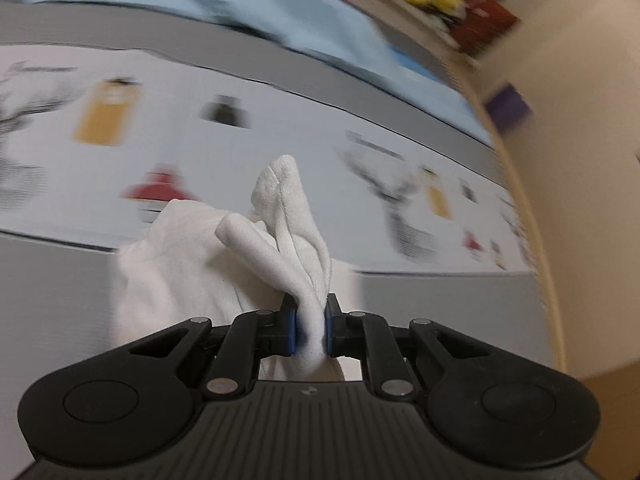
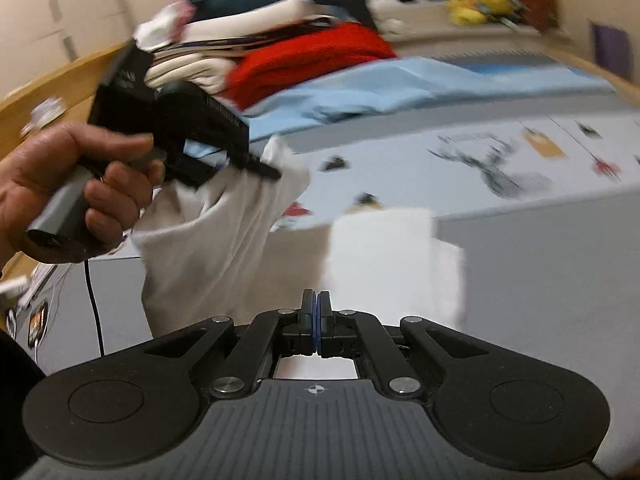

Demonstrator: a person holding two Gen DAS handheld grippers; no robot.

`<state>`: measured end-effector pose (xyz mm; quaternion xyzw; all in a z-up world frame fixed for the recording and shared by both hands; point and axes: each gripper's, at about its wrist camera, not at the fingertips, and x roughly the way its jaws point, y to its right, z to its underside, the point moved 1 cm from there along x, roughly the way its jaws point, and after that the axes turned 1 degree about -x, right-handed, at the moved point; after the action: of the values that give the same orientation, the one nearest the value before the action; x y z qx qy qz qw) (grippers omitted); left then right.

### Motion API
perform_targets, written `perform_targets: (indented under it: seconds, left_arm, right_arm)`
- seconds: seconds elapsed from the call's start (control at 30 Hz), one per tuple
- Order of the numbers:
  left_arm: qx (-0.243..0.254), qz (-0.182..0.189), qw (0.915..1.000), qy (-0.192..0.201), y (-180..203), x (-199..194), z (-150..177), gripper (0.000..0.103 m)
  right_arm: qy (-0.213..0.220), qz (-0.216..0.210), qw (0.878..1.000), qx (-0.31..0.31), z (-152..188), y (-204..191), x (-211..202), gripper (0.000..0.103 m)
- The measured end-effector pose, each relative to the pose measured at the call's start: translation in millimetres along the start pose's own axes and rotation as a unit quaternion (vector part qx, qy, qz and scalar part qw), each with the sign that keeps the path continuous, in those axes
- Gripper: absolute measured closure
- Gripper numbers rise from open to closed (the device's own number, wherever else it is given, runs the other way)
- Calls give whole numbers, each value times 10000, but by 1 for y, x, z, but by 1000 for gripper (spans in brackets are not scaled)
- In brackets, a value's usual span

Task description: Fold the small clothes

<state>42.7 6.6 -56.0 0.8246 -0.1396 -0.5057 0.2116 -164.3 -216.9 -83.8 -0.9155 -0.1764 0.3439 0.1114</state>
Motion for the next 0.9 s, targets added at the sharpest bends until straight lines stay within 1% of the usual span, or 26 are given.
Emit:
perform_targets:
  seconds: [0.07,0.1,0.13,0.17,0.23,0.3,0.37,0.4,0.43,0.5,0.57,0.6,0.63,0.67,0.7,0.8,0.83,0.87,0.9]
  left_arm:
    - [198,173,9997,-23,40,19,9,87]
    - [307,313,9990,-52,56,29,14,80]
    - [423,510,9977,-150,71,38,17,72]
    - [487,668,9963,-252,76,42,19,70]
    - [437,731,9962,-178,76,40,20,68]
    - [389,641,9971,-99,62,31,18,68]
    - [420,504,9977,-146,42,24,19,68]
    - [514,433,9974,-260,33,22,22,68]
    - [667,350,9963,-424,26,22,28,68]
    - [1098,140,9904,-833,12,25,47,68]
    - [1616,-12,9788,-1260,-1,29,70,69]
    - [1808,-52,9735,-1398,-9,29,80,69]
    - [1967,-76,9683,-1537,-13,32,91,70]
    - [2068,-71,9643,-1650,-19,35,99,71]
    - [2175,-47,9602,-1751,-23,37,107,71]
    - [2457,101,9498,-1932,-28,40,126,71]
    - [2502,172,9473,-1995,-30,44,131,71]
    - [2554,146,9435,-2104,-32,50,137,71]
    - [2655,-19,9367,-2282,-36,58,145,74]
  right_arm:
    - [-50,171,9995,248,2,22,-4,103]
    - [-106,284,9988,372,5,33,-5,100]
    - [-195,404,9975,541,8,46,-4,100]
    - [-250,497,9962,675,11,56,-3,100]
    - [-302,690,9929,924,14,73,-1,98]
    - [-280,735,9902,1153,15,86,1,97]
    - [-278,703,9878,1363,15,98,9,92]
    - [-305,650,9869,1444,14,101,16,79]
    - [-347,604,9863,1494,14,104,24,58]
    - [-553,560,9836,1620,19,109,45,43]
    - [-859,447,9792,1785,23,113,65,43]
    - [-1005,383,9760,1894,29,113,73,51]
    - [-1122,305,9728,2001,33,113,82,79]
    - [-1137,237,9724,2025,32,112,84,86]
    - [-1028,322,9747,1956,28,107,81,91]
    - [-233,320,9856,1643,3,91,49,93]
    - [-139,334,9874,1538,-2,89,44,93]
    - [-310,460,9873,1490,-3,92,48,92]
    - [-811,679,9831,1492,3,99,62,91]
